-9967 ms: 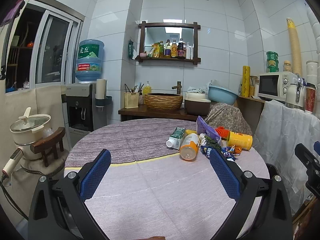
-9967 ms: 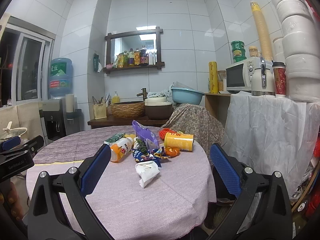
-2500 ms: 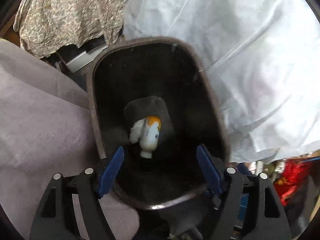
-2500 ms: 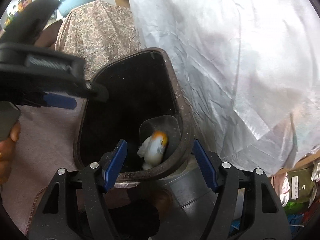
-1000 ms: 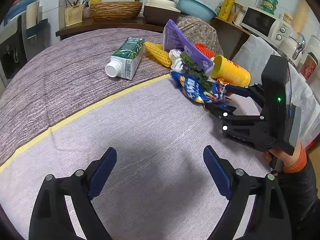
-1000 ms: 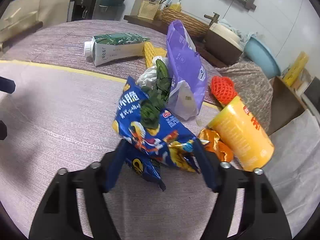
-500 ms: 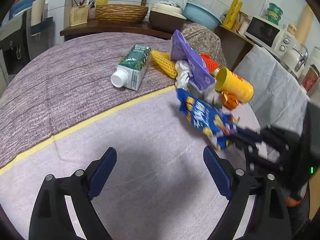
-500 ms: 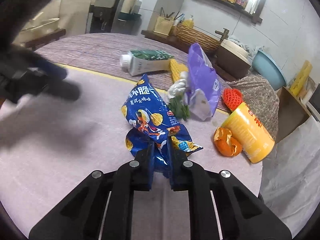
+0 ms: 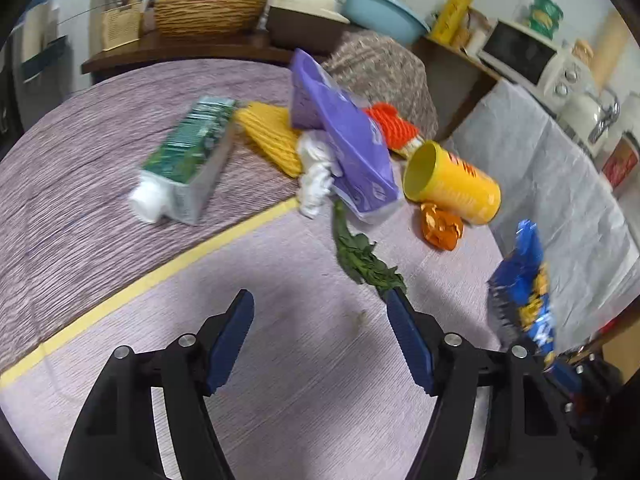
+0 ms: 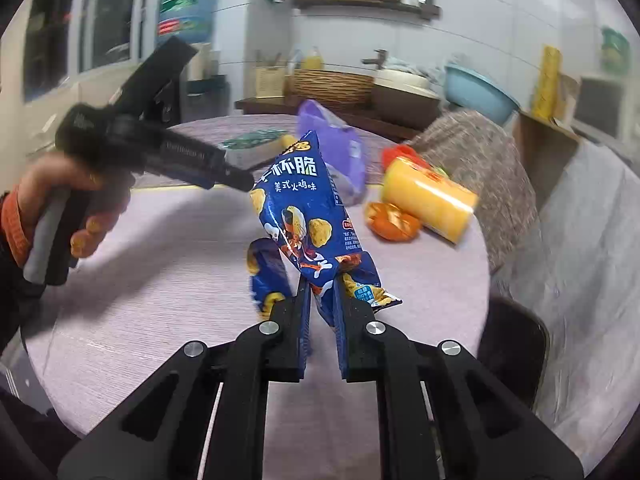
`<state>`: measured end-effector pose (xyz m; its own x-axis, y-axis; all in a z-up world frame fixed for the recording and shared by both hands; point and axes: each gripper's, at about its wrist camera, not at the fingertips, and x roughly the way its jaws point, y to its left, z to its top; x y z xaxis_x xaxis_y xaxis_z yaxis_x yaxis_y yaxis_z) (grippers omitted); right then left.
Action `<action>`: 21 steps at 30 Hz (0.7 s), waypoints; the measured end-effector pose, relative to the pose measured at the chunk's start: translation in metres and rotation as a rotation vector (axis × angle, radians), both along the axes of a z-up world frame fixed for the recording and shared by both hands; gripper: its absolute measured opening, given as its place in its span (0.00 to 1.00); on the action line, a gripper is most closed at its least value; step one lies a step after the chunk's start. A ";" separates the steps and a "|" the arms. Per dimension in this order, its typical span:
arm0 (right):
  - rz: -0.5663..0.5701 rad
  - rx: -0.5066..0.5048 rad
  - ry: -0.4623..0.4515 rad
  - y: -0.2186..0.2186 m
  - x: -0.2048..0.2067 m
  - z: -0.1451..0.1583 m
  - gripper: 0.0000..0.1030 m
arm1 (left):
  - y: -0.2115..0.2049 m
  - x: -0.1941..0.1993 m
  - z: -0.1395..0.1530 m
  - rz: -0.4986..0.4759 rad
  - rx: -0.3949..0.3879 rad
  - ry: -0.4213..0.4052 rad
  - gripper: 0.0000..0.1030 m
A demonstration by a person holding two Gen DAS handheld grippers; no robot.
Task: Collect trash
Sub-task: 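Grasp the green leafy stalk with the left tool while the right tool holds the snack bag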
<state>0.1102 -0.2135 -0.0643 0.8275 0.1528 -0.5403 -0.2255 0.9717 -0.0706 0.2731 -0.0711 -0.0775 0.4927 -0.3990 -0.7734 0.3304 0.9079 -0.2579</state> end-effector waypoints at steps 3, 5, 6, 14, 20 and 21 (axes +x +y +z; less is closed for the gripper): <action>-0.034 0.021 -0.007 -0.014 -0.005 0.000 0.12 | -0.024 0.010 -0.006 -0.027 0.021 0.008 0.60; -0.054 0.038 -0.010 -0.021 -0.007 0.000 0.12 | -0.039 0.021 -0.013 -0.022 0.059 0.019 0.60; -0.062 0.047 -0.012 -0.024 -0.009 0.000 0.12 | -0.043 0.025 -0.016 -0.011 0.076 0.025 0.58; -0.108 0.106 -0.008 -0.047 -0.014 -0.008 0.12 | -0.069 0.040 -0.023 0.004 0.132 0.014 0.28; -0.147 0.169 -0.005 -0.065 -0.011 -0.013 0.12 | -0.053 0.031 -0.021 0.014 0.076 0.040 0.15; -0.155 0.181 -0.007 -0.068 -0.012 -0.015 0.12 | -0.051 0.027 -0.020 0.011 0.062 0.045 0.15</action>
<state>0.0984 -0.2818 -0.0790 0.8521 0.1174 -0.5101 -0.0727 0.9916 0.1068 0.3000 -0.1216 -0.0979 0.4613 -0.3442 -0.8178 0.3097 0.9262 -0.2151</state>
